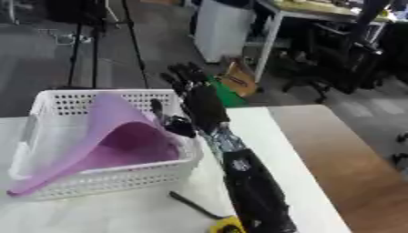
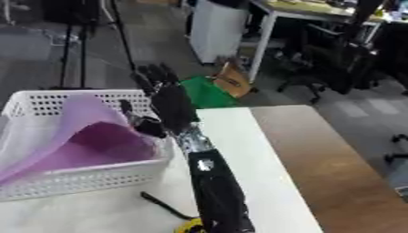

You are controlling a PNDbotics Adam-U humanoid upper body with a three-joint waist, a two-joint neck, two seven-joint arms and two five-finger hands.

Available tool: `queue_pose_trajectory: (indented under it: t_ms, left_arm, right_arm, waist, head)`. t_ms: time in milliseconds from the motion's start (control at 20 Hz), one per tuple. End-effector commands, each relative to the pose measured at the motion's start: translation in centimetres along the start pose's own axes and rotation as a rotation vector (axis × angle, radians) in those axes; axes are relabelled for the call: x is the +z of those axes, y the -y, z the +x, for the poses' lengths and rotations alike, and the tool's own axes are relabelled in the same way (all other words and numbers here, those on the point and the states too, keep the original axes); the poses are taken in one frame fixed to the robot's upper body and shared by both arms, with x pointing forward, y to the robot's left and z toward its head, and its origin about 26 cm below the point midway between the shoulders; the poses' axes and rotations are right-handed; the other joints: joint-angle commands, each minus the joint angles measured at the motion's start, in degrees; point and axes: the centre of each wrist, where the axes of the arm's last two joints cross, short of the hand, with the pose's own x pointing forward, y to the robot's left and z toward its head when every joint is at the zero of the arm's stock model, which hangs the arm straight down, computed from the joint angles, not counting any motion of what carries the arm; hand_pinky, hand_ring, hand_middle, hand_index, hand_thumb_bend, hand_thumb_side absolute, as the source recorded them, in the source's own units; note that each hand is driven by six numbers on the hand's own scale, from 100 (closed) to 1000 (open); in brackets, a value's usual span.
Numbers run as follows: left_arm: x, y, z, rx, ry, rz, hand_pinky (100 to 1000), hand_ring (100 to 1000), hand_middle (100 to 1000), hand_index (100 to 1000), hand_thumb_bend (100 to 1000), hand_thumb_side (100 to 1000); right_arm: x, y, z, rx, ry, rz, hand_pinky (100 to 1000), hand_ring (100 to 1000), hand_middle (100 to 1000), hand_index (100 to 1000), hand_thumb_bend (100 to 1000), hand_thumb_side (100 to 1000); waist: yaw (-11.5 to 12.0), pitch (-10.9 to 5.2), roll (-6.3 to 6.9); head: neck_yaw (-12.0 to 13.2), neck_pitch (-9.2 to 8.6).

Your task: Pick up objects on the table and place them in the box.

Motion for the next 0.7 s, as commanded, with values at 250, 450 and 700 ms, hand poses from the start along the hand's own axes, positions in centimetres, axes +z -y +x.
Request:
queue_pose_trajectory:
  t_ms: [250,450,700]
  left_arm:
    - [-0.5,0.0,0.5,0.008,0.02,0.014,706,554,476,726,100,943]
    - [-0.6,0.0,0.4,0.002,0.021,0.018,707,556,477,727,100,944]
    - [-0.6,-0.2,0.3,-0.009,0.021,0.024,707,556,478,728,100,946]
  right_arm:
    - [-2.0,1.9,-1.8,0.01,-0.016,-0.14,883,845,810,851,154,882]
    - [-2.5,2.8,-2.3,-0.009,-0.047,-0.207,877,848,811,850,100,917]
    - [-3.3,4.4,-2.8,-0.039,-0.081,-0.315,874,851,812,848,100,960]
  waist:
    - [-0.66,-1.96,0.56]
    - [-0.98,-2.14,0.76]
    - [-1.48,-2.35,0.99]
  head:
    - [0.48,-0.08]
    - [0.8,0.08]
    - [1.37,0.58]
